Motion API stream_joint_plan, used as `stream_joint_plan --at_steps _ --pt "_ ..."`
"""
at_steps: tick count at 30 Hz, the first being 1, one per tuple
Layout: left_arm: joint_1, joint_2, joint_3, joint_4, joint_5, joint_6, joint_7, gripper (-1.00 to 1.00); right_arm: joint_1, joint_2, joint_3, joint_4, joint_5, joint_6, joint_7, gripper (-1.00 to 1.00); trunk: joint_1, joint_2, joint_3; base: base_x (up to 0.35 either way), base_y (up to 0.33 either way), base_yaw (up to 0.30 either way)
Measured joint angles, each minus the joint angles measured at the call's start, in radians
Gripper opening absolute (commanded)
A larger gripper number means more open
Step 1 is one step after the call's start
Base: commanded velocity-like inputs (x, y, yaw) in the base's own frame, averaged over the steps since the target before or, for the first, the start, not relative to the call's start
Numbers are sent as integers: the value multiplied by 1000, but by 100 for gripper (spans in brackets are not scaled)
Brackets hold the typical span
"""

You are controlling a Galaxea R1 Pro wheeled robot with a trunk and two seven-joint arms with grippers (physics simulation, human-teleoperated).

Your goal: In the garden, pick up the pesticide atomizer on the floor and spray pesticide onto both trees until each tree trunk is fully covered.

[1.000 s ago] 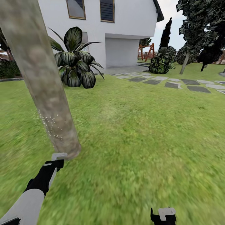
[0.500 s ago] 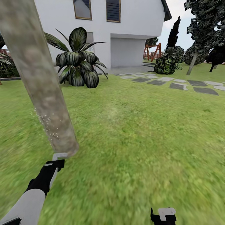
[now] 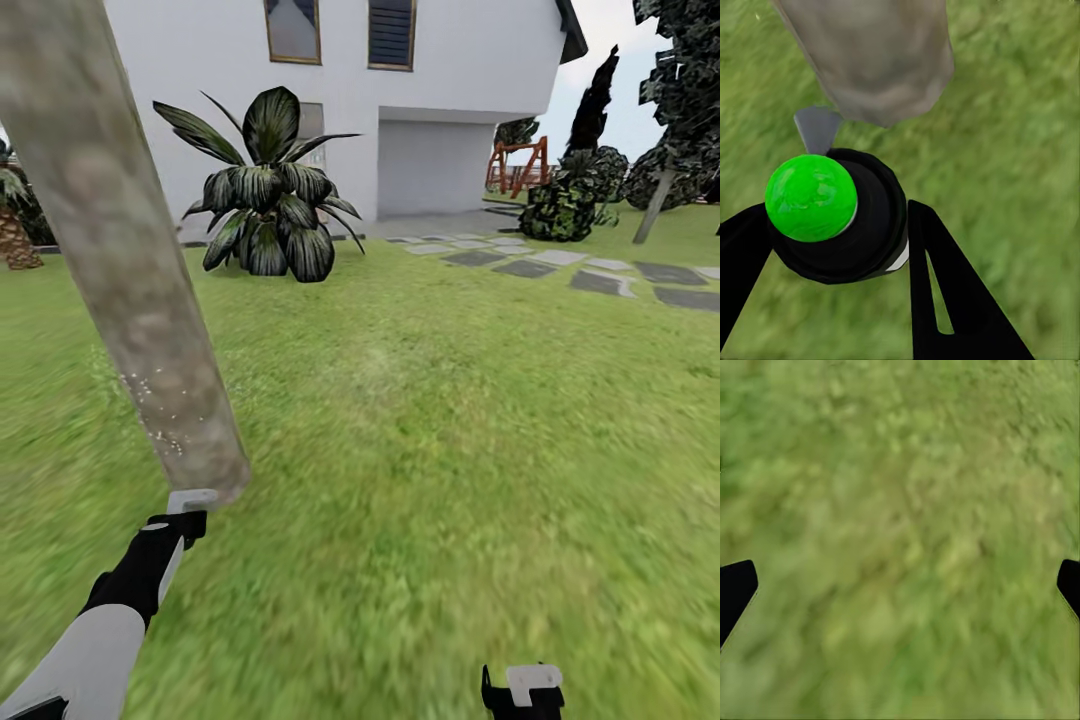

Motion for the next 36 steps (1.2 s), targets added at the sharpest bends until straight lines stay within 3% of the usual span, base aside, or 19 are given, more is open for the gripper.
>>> stream_joint_plan --at_steps 8,19,25,36 --pt "0 0 0 0 0 0 0 -100 0 0 0 0 0 0 0 100 0 0 0 224 -197 273" --pt "0 0 1 -1 0 0 0 -100 0 -1 0 -1 0 0 0 100 0 0 0 108 -256 20" --pt "0 0 50 -1 1 -1 0 -100 0 0 0 -1 0 0 0 100 0 0 0 14 -271 38" --pt "0 -2 51 -1 1 0 0 -100 0 0 0 -1 0 0 0 100 0 0 0 116 -236 258"
